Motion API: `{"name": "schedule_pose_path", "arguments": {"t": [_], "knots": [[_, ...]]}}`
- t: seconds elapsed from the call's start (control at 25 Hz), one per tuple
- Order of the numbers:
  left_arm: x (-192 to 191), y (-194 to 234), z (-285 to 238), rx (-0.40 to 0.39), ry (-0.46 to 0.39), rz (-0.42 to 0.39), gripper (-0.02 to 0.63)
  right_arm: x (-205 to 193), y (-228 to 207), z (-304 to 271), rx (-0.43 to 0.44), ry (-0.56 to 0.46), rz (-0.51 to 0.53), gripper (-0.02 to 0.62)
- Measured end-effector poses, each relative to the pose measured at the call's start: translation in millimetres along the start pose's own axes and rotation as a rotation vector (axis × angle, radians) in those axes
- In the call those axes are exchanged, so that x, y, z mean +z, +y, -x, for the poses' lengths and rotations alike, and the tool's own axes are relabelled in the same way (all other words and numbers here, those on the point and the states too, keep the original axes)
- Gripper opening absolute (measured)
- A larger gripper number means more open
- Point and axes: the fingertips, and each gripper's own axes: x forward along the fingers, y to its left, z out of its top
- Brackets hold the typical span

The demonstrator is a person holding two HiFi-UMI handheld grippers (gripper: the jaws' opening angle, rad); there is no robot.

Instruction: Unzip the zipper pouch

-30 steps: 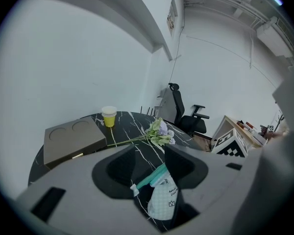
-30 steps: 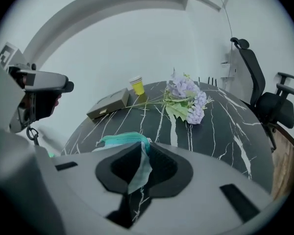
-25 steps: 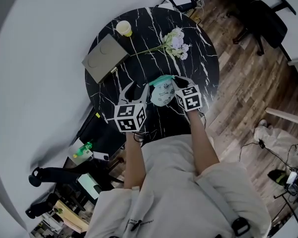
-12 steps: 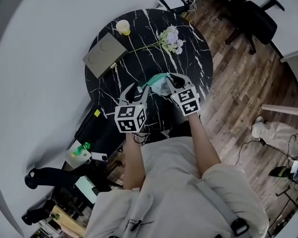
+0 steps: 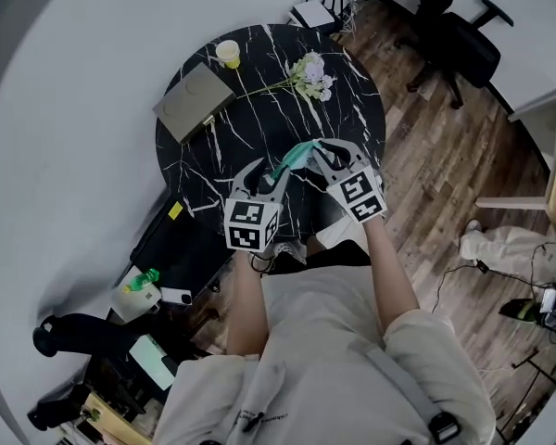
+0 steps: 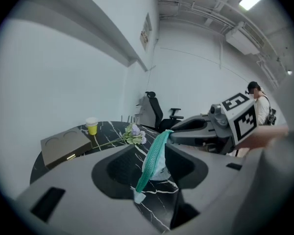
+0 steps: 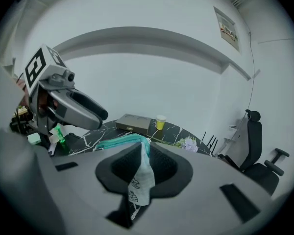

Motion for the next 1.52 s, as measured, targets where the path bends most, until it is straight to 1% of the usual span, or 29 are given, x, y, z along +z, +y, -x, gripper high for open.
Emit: {"name": "schedule_pose_path", "arguments": {"t": [0.08,0.16,0.28,0.4,0.44,0.48,0.52,0.6,0.64,0.72,0.8,0.96,1.16,1.2,1.32,1.4,1.48,1.52], "knots": [[-1,-15,-2,-0.048,0.015,-0.110,0.197,7,9,12,0.019,-0.016,0.012,0.057],[0,-26,-3,-0.091,0.031,-0.195,0.207,14,21,22,0.040,-0.030,0.030,0.058],[-5,-39,-1,-0.163,0.061,-0.257,0.210,23,38,33,0.062,-0.060,0.029,0.058],[-13,-52,4,-0.241,0.078,-0.303,0.208,28,49,42,0.077,-0.098,-0.007,0.058],[-14,-54,7,-0.263,0.074,-0.316,0.197,29,52,45,0.081,-0.106,-0.015,0.058],[-16,-56,10,-0.281,0.069,-0.322,0.140,29,56,47,0.085,-0.114,-0.022,0.058],[-17,-56,13,-0.298,0.066,-0.318,0.063,28,59,49,0.091,-0.121,-0.031,0.060],[-18,-56,19,-0.333,0.070,-0.304,0.043,27,65,53,0.108,-0.137,-0.048,0.066],[-19,-56,22,-0.347,0.074,-0.314,0.040,25,68,55,0.119,-0.142,-0.054,0.073],[-23,-55,27,-0.366,0.099,-0.361,0.038,21,72,58,0.151,-0.150,-0.059,0.103],[-30,-55,34,-0.376,0.138,-0.419,0.038,14,76,62,0.198,-0.146,-0.060,0.123],[-36,-52,46,-0.389,0.172,-0.513,0.037,-1,85,64,0.317,-0.121,-0.066,0.208],[-45,-50,59,-0.417,0.204,-0.581,0.038,-6,103,57,0.449,-0.131,-0.086,0.274],[-47,-51,61,-0.426,0.215,-0.598,0.038,-6,108,55,0.483,-0.138,-0.098,0.278],[-54,-56,67,-0.460,0.240,-0.644,0.038,-4,120,50,0.582,-0.161,-0.144,0.276],[-57,-59,70,-0.478,0.245,-0.659,0.038,-3,129,50,0.641,-0.171,-0.160,0.266],[-58,-60,73,-0.483,0.247,-0.664,0.037,-2,139,54,0.708,-0.172,-0.163,0.222],[-58,-61,74,-0.482,0.249,-0.665,0.038,-2,142,56,0.732,-0.170,-0.160,0.162]]}}
